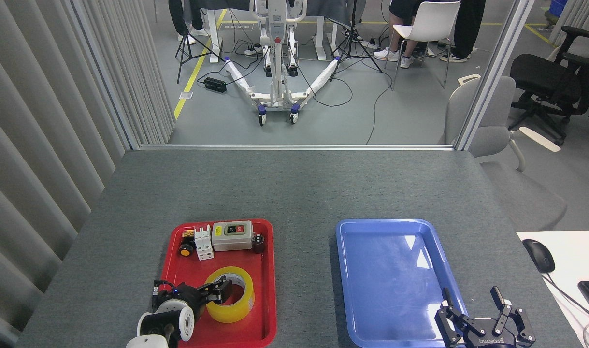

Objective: Place and move tape with both arms

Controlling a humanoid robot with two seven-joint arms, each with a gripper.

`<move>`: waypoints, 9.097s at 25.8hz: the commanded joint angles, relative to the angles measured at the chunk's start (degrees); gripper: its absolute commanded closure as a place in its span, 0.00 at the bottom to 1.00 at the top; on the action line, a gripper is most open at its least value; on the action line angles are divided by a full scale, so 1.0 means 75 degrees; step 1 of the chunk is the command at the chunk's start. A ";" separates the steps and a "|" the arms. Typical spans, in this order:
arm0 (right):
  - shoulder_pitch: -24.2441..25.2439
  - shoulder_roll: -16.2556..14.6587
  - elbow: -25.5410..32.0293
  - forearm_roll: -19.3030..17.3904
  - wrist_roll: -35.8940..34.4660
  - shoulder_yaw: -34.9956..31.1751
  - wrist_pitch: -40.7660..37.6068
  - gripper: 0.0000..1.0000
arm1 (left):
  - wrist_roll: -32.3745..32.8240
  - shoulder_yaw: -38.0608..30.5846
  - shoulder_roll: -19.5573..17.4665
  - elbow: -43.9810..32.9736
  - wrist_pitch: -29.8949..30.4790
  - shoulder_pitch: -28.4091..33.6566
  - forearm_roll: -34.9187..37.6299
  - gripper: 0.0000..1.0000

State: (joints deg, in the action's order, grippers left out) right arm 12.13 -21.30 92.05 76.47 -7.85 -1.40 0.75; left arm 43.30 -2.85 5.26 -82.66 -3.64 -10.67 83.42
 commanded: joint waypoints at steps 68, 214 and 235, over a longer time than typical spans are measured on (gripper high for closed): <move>0.0023 0.0004 0.0020 0.0129 0.0003 0.0023 0.0193 0.01 | 0.1585 0.0544 -0.1030 0.0322 -0.0194 -0.0628 -0.4279 1.00; -0.5121 -0.2199 -0.3086 -0.5297 0.6765 0.4312 0.1611 0.64 | -0.7379 0.1294 0.0177 -0.0405 -0.0475 0.1317 0.3396 0.00; -0.5813 -0.1602 -0.4281 -0.5602 0.6484 0.4453 0.1306 0.64 | -0.7145 0.1142 -0.0983 -0.0299 0.0802 0.1247 0.1451 0.00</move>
State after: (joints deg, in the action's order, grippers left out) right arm -31.11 -33.75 60.31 34.21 40.96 32.19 10.74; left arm -10.35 5.73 -0.86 -85.22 2.24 -1.35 96.48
